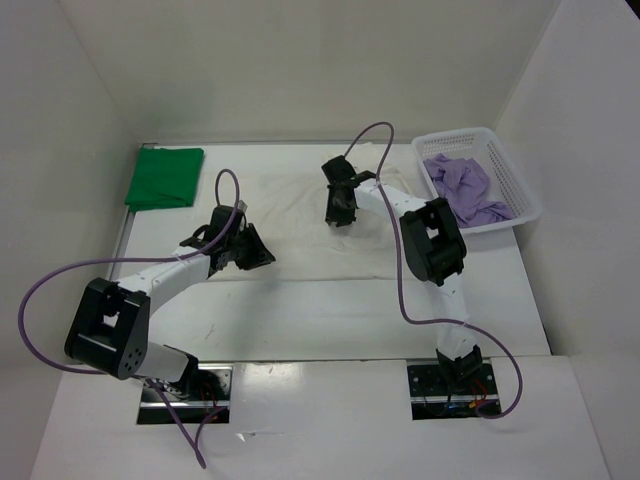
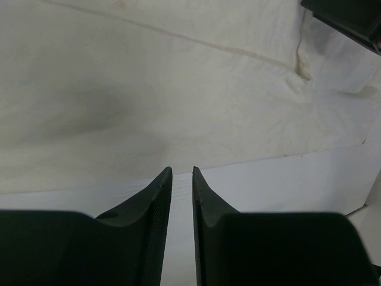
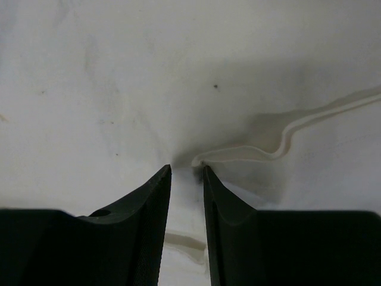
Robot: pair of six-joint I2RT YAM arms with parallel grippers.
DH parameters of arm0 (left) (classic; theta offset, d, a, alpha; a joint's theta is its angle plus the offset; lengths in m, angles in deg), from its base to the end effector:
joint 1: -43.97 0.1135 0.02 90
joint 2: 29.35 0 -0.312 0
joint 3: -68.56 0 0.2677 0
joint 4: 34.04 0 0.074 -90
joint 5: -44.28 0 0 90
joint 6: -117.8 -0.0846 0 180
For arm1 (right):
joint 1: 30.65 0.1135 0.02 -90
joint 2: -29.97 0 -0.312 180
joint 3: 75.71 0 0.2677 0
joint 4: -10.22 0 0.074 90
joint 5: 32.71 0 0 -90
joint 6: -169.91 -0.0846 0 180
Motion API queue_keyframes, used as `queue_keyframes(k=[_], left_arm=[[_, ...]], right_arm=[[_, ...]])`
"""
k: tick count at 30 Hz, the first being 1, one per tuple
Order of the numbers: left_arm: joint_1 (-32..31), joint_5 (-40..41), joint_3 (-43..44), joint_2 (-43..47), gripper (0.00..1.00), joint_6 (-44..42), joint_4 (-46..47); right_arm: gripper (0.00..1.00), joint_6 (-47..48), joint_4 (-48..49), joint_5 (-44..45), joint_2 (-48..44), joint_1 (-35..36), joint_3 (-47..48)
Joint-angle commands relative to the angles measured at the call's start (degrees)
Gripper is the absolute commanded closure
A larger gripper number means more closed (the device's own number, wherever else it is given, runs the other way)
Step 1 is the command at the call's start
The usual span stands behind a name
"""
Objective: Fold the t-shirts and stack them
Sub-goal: Fold the flattened tshirt in 1/3 of the way
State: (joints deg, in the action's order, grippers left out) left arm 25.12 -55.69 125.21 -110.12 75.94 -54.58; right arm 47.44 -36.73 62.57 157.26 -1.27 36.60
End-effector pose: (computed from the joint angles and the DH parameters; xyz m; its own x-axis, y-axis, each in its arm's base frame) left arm 0.3040 -0.1192 0.2015 -0.7677 -0.5130 -0.3840 -0.2053 0.7646 -0.6110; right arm 0.4762 0.2592 0.1529 -0.8907 0.1120 -0.4406 0.0325 0.9824 0.1841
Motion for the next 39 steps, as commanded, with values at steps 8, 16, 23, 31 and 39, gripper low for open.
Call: queue_keyframes(k=[8,16,23,31,39], left_arm=[[-0.2,-0.9,-1.0,0.1,0.73,-0.6,2.6],[-0.2,-0.9,-1.0,0.1,0.72,-0.6,2.6],[-0.2,-0.9,-0.5,0.1,0.72,-0.6,3.1],[-0.2,0.1,0.1,1.8,0.72,-0.6,2.6],[-0.2,-2.0,1.2,0.0,0.70,-1.1,3.1]], right_arm=[[0.79,-0.2,-2.0,6.1,0.4,0.2,2.0],[0.95,-0.8,-0.7,3.4,-2.7,0.8,2.0],[0.95,-1.9,-0.7,-0.2,-2.9,2.0,3.1],[0.90,-2.4,-0.7,-2.5,-2.4,2.0,3.7],[0.52,-2.9,1.9,-3.7,-9.1,1.1,-0.3]])
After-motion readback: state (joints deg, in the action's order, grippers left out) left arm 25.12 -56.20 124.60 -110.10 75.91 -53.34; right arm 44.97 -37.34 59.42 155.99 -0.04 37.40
